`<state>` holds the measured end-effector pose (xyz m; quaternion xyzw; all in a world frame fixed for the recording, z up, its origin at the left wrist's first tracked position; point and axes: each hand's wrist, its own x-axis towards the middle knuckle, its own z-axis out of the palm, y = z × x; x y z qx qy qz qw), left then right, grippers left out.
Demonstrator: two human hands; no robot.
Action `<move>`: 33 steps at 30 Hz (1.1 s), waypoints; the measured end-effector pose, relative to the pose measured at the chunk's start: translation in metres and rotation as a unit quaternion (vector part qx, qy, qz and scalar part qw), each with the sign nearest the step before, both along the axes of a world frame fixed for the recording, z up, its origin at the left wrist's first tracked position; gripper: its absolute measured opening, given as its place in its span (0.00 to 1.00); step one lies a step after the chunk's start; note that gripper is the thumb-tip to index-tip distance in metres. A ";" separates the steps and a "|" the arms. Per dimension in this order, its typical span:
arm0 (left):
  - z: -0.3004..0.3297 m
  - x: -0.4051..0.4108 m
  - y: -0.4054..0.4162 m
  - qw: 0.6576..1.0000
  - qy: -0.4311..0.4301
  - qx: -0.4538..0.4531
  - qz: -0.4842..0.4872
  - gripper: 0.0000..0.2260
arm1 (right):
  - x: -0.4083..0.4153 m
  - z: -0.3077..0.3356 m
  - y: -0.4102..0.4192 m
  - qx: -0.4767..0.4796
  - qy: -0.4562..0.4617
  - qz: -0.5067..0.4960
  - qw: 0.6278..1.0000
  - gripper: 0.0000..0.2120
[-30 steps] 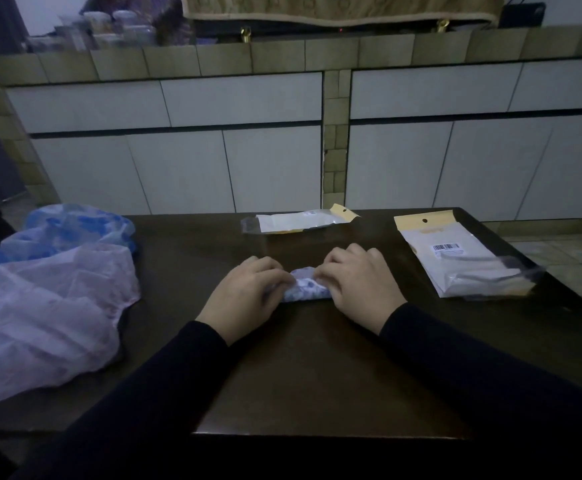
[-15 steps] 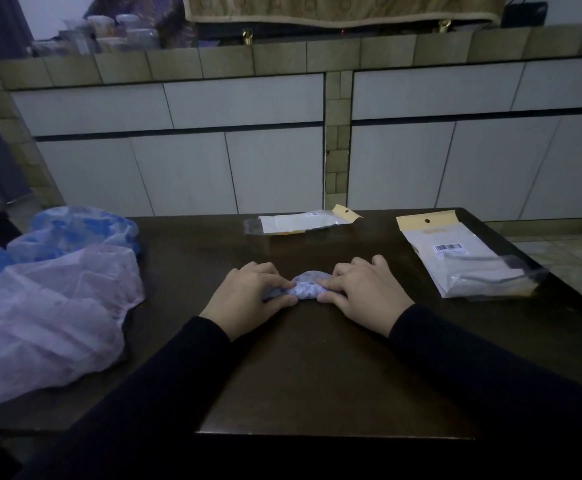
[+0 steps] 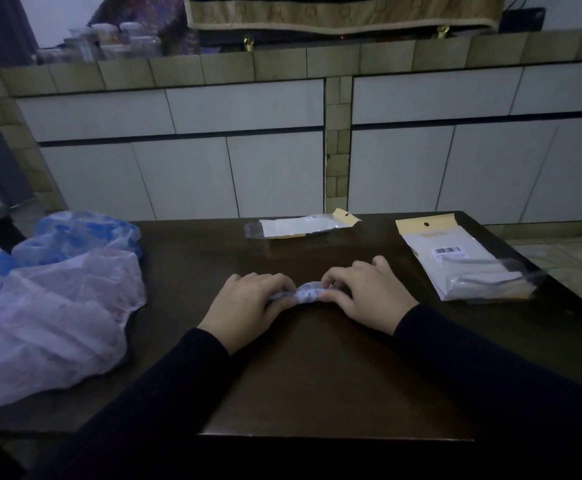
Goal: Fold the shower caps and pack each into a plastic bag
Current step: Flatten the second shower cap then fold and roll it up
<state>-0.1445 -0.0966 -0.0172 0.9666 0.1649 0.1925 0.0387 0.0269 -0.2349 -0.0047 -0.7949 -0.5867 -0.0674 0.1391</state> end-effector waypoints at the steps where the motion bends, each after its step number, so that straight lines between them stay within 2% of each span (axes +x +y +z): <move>1: 0.001 0.001 0.000 1.000 -0.001 -0.004 0.006 0.14 | 0.000 0.001 0.001 -0.002 0.001 -0.006 1.000 0.13; 6: 0.004 0.008 0.006 0.999 0.011 -0.018 0.034 0.11 | -0.002 0.004 0.014 -0.025 0.009 -0.047 0.999 0.11; 13: 0.009 0.017 0.016 0.998 0.049 -0.006 0.049 0.12 | 0.000 0.008 0.030 -0.058 0.005 -0.093 0.994 0.12; 17: 0.007 0.021 0.020 0.998 0.041 -0.018 0.055 0.12 | -0.001 0.008 0.032 -0.041 -0.040 -0.098 0.994 0.13; 22: 0.004 0.025 0.018 0.997 0.034 -0.012 0.069 0.13 | 0.000 -0.002 0.030 0.030 -0.059 -0.060 0.996 0.13; 25: 0.001 0.023 0.013 0.998 -0.004 0.048 0.047 0.12 | 0.002 -0.006 0.029 0.056 -0.059 -0.016 0.997 0.10; 27: -0.001 0.024 0.012 0.997 -0.014 0.072 0.031 0.12 | 0.005 -0.005 0.028 0.038 -0.058 -0.008 0.998 0.12; 31: -0.005 0.026 0.012 0.999 0.007 0.037 0.038 0.17 | 0.008 -0.003 0.026 -0.044 -0.047 0.028 0.998 0.20; 33: -0.004 0.025 0.013 0.999 0.018 0.022 0.044 0.18 | 0.010 0.001 0.025 -0.070 -0.039 0.038 0.996 0.20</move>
